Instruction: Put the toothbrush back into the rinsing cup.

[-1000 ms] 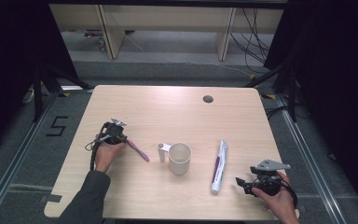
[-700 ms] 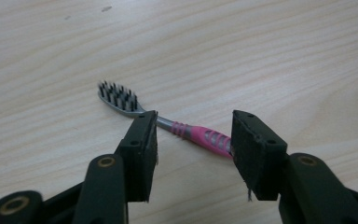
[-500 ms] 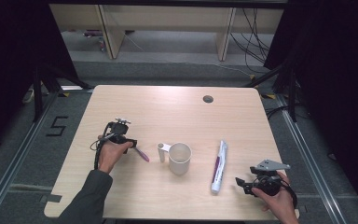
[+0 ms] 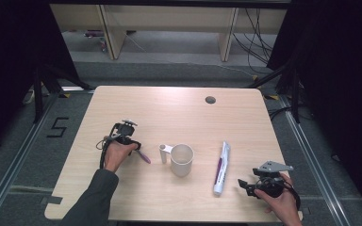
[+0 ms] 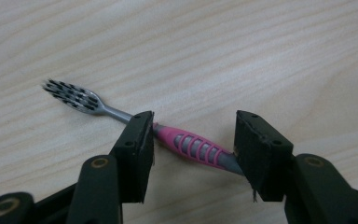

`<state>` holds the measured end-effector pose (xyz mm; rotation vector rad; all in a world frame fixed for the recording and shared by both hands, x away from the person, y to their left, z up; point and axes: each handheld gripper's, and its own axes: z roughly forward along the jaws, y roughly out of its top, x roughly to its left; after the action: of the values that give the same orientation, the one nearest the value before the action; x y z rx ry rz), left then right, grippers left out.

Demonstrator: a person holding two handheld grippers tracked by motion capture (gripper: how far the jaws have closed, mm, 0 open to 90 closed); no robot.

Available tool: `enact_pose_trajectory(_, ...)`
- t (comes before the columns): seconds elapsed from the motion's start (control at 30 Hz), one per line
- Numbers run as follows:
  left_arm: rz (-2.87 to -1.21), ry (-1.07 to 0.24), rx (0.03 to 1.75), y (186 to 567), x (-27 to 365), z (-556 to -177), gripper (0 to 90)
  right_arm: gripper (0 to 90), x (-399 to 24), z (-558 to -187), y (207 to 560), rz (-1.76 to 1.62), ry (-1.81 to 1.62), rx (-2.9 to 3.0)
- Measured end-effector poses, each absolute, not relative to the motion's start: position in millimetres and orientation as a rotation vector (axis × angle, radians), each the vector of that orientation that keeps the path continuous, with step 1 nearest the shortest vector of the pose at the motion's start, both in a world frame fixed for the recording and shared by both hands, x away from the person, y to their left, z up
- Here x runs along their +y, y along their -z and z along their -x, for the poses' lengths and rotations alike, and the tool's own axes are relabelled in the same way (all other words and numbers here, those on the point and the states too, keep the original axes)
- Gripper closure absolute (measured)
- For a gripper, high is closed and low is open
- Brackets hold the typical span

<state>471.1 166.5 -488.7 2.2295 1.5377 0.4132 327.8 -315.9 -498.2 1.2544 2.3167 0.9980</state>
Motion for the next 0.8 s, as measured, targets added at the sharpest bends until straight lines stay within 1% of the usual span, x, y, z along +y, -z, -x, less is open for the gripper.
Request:
enact_pose_trajectory(0.23,-2.280,-0.392,1.539,488.6,175.9,-470.4,55.8,22.4,-316.1,-327.9,498.4,-1.253,-1.003,2.318)
enact_pose_trajectory(0.43,-2.322,-0.348,1.520,487.5,180.2,-467.9,69.0,22.6,-315.8,-327.9,498.5,-1.261,-1.008,2.314)
enact_pose_trajectory(0.57,-2.365,-0.324,1.503,486.3,181.4,-469.7,73.1,22.9,-315.7,-328.3,498.9,-1.256,-1.014,2.320)
enact_pose_trajectory(0.6,-2.337,-0.289,1.555,486.1,178.9,-468.2,73.6,22.9,-315.7,-328.1,498.6,-1.257,-1.011,2.317)
enact_pose_trajectory(0.67,-2.392,-0.281,1.510,485.4,181.1,-470.6,74.6,22.9,-316.0,-329.1,500.0,-1.240,-1.022,2.326)
enact_pose_trajectory(0.7,-2.397,-0.256,1.527,484.6,180.1,-470.6,75.0,23.0,-315.5,-328.7,499.5,-1.259,-1.022,2.326)
enact_pose_trajectory(0.8,-2.410,-0.235,1.543,484.1,178.7,-471.1,76.6,23.1,-315.1,-328.5,499.7,-1.262,-1.027,2.322)
